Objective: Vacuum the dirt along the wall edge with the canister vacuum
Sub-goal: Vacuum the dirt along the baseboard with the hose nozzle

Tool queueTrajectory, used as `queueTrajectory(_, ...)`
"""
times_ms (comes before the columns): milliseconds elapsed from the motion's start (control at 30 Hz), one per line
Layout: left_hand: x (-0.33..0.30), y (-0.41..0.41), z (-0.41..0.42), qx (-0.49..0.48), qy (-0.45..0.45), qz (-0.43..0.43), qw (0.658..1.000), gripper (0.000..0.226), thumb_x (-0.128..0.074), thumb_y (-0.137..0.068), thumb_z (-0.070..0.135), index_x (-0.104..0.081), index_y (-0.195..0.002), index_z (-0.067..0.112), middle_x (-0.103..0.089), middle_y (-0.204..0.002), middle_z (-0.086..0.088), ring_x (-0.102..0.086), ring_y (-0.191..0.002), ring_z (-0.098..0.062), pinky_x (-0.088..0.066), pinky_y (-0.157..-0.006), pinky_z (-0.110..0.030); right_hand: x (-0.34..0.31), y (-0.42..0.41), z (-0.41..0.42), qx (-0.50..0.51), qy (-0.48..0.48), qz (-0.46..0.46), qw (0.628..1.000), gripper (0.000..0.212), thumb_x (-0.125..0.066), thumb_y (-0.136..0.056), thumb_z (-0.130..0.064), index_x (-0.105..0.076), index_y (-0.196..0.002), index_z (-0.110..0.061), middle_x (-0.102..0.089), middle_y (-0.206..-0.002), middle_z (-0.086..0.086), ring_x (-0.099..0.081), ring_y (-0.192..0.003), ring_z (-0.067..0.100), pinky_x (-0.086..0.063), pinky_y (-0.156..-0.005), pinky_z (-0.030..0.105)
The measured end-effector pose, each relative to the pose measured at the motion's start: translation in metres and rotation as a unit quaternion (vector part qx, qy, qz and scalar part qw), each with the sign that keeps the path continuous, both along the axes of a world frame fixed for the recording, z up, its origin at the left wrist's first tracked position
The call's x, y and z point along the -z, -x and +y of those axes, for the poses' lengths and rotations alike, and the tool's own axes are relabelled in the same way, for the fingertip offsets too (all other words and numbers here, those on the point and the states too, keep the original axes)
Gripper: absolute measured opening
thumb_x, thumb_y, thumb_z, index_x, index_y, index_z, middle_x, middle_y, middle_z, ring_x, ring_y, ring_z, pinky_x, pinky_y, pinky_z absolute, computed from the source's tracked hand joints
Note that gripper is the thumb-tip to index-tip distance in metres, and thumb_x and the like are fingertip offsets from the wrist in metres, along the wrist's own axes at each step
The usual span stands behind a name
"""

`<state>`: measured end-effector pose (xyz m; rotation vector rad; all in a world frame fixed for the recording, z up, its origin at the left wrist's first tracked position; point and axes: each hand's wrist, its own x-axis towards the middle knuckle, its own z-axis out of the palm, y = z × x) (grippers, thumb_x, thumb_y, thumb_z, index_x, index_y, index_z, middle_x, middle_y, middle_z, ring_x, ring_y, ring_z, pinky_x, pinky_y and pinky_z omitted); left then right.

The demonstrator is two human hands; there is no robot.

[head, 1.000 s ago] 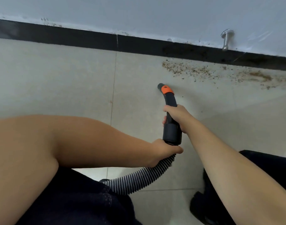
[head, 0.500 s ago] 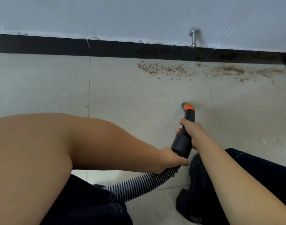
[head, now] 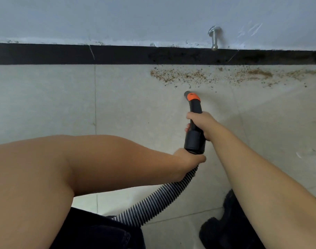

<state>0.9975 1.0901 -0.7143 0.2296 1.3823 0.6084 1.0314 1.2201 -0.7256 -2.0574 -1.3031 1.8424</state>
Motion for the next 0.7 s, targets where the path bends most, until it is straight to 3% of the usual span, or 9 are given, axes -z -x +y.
queueTrajectory(200, 0.003, 0.010, 0.005, -0.075, 0.002, 0.010, 0.997, 0.015, -0.063, -0.083, 0.018, -0.051, -0.086, 0.009, -0.052, -0.066, -0.006, -0.050, -0.052, -0.019, -0.045, -0.054, -0.025, -0.003, 0.042, 0.008, -0.131, 0.006, -0.009, 0.991, 0.016, -0.057, -0.086, -0.011, -0.047, -0.098, -0.009, -0.057, -0.068, 0.011, -0.060, -0.048, 0.022, -0.052, -0.052, 0.027)
queueTrajectory(400, -0.002, 0.005, 0.021, -0.020, -0.012, -0.012, 1.000, 0.018, -0.066, -0.084, 0.018, -0.051, -0.092, 0.010, -0.052, -0.071, -0.006, -0.050, -0.056, -0.018, -0.046, -0.055, -0.025, -0.004, 0.014, 0.027, -0.044, 0.013, -0.030, 0.999, 0.019, -0.060, -0.086, -0.010, -0.048, -0.101, -0.008, -0.058, -0.067, 0.011, -0.059, -0.039, 0.018, -0.051, -0.043, 0.026)
queueTrajectory(533, -0.007, -0.018, 0.034, 0.061, -0.024, -0.035, 0.997, 0.026, -0.068, -0.084, 0.021, -0.051, -0.100, 0.009, -0.052, -0.078, -0.007, -0.051, -0.065, -0.019, -0.048, -0.066, -0.030, -0.002, -0.036, 0.038, 0.031, 0.016, -0.057, 0.998, 0.021, -0.060, -0.085, -0.012, -0.048, -0.102, -0.007, -0.058, -0.067, 0.011, -0.061, -0.042, 0.018, -0.054, -0.056, 0.033)
queueTrajectory(700, -0.011, -0.028, 0.058, 0.097, -0.043, -0.019, 0.994, 0.028, -0.068, -0.086, 0.023, -0.050, -0.102, 0.009, -0.051, -0.077, -0.004, -0.053, -0.069, -0.019, -0.046, -0.062, -0.027, -0.002, -0.067, 0.060, 0.114, 0.030, -0.031, 0.993, 0.016, -0.059, -0.087, -0.015, -0.048, -0.097, -0.008, -0.055, -0.065, 0.008, -0.060, -0.041, 0.016, -0.054, -0.057, 0.034)
